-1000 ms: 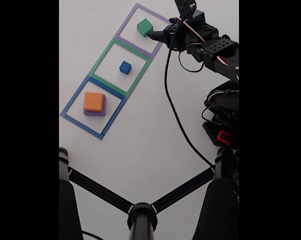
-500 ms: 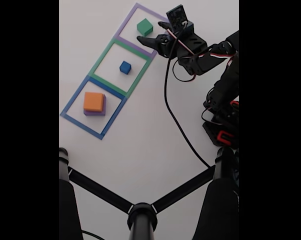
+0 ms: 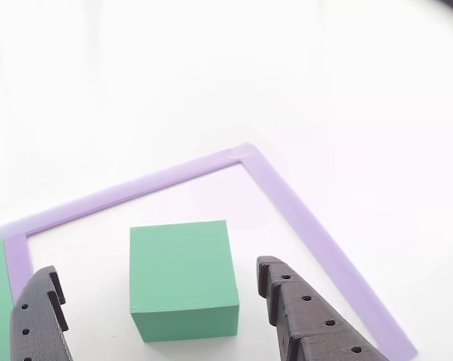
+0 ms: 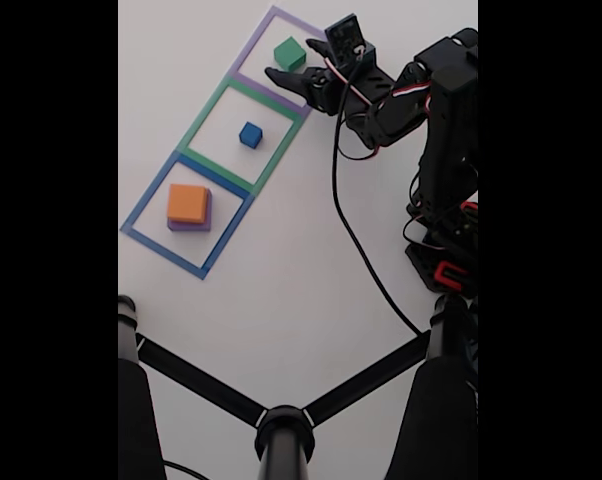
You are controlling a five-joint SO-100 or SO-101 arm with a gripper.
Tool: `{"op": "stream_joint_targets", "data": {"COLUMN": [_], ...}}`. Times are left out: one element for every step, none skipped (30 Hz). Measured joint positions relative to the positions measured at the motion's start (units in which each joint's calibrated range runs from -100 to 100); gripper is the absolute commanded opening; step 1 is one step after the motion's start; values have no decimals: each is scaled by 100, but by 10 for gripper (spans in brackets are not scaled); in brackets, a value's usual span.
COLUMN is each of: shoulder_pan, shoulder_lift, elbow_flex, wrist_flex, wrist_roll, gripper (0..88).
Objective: Tower of hanoi
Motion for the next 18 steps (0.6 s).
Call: {"op": "stream_joint_targets", "data": {"shoulder_pan": [-25,-41,-57,-74,-90,-115,-131,-147,-164,-172,-188,-196,-205,-205,-205,-205,-205,-205], "shoulder_lift": [34,68,84,101,118,118,118,144,169,186,203,203,203,203,203,203,203,203], "elbow_flex": [-35,-70,-87,-96,-113,-113,-113,-139,-139,-139,-139,-139,-139,-139,-139,-139,-139,-139], "wrist_flex": [0,0,0,0,0,0,0,0,0,0,0,0,0,0,0,0,0,0], "wrist_roll": [0,0,0,0,0,0,0,0,0,0,0,0,0,0,0,0,0,0], "gripper": [274,268,260,251,242,230,214,196,173,154,137,121,103,90,78,67,60,53]}}
